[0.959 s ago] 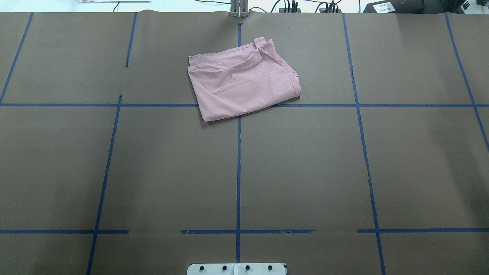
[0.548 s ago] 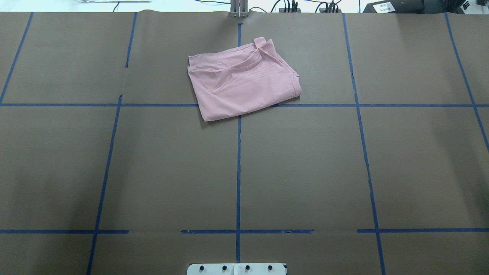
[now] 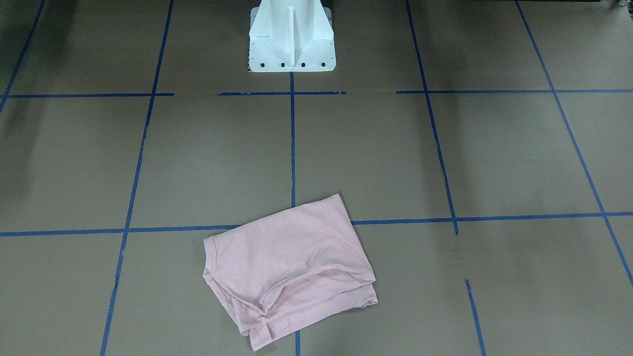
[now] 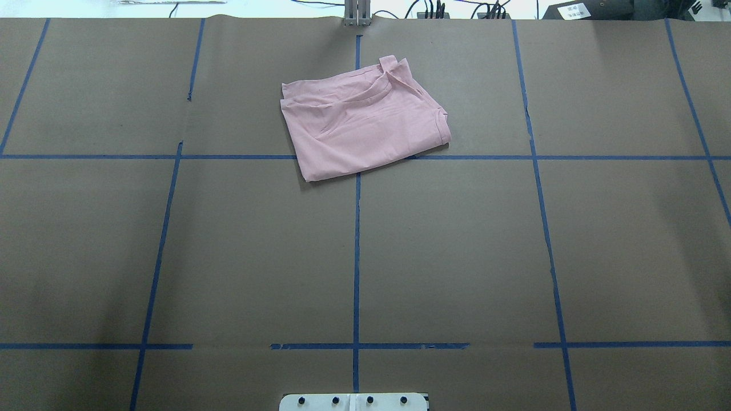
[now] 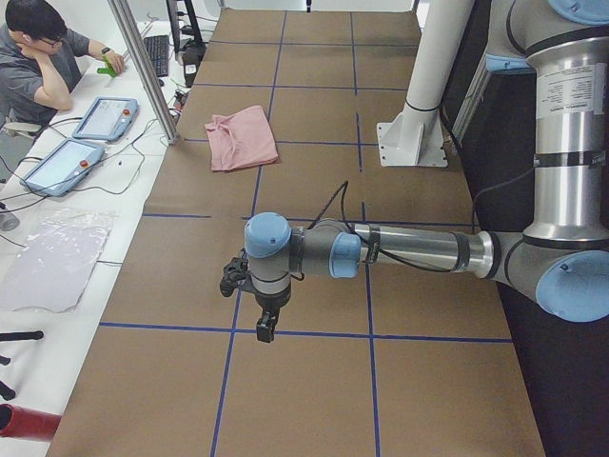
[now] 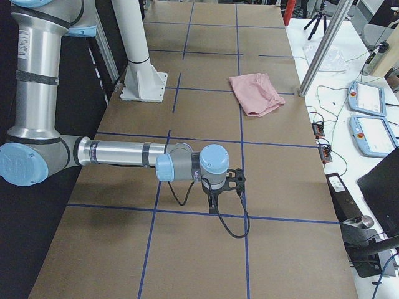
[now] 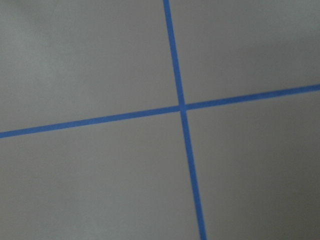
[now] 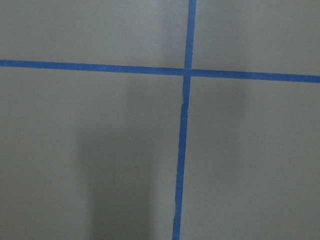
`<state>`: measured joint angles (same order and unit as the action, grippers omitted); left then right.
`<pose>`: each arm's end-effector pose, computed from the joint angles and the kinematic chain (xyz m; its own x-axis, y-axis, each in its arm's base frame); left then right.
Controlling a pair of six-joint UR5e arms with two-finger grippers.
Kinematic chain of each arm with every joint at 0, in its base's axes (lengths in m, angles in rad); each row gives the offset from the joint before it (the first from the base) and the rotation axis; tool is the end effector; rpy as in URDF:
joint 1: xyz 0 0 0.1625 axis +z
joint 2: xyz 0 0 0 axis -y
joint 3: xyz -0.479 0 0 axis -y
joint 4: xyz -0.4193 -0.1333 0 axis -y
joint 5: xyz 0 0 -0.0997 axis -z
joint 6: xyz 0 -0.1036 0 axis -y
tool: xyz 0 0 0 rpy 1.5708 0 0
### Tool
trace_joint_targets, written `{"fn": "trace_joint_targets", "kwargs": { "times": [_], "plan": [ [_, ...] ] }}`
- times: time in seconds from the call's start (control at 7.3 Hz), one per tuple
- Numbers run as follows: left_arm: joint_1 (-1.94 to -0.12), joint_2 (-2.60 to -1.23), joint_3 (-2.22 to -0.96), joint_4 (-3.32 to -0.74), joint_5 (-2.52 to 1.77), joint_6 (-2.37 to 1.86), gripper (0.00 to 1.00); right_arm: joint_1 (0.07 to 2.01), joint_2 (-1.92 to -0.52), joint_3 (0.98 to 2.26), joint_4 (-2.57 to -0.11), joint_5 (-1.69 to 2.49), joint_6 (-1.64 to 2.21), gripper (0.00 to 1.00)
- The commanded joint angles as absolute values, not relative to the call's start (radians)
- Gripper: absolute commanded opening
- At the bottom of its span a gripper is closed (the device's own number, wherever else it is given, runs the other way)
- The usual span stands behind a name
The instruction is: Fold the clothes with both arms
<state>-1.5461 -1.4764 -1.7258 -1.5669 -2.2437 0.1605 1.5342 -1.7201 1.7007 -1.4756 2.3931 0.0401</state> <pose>-0.0569 -0.4791 0.6892 0.7669 0.2134 -0.6052 -0.1491 0.9765 0.1554 0.0408 -0.4545 0.7071 0.6790 -0.0403 0.7331 0.0093 0.9989 0.0464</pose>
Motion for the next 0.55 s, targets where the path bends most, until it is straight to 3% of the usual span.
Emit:
{"fn": "trace_joint_targets", "kwargs": {
  "times": [0.0,0.41],
  "plan": [
    [-1.546,-1.476,-1.72,-1.563,-2.246,0.17,1.0,1.563,-1.723,1.706,-1.514,2.396,0.034,1.0],
    [-1.548,-1.476,-1.724,-1.565,-2.249,0.17,1.0,1.578,-1.658,1.801,-1.796,2.402,0.031,1.0]
  ]
}}
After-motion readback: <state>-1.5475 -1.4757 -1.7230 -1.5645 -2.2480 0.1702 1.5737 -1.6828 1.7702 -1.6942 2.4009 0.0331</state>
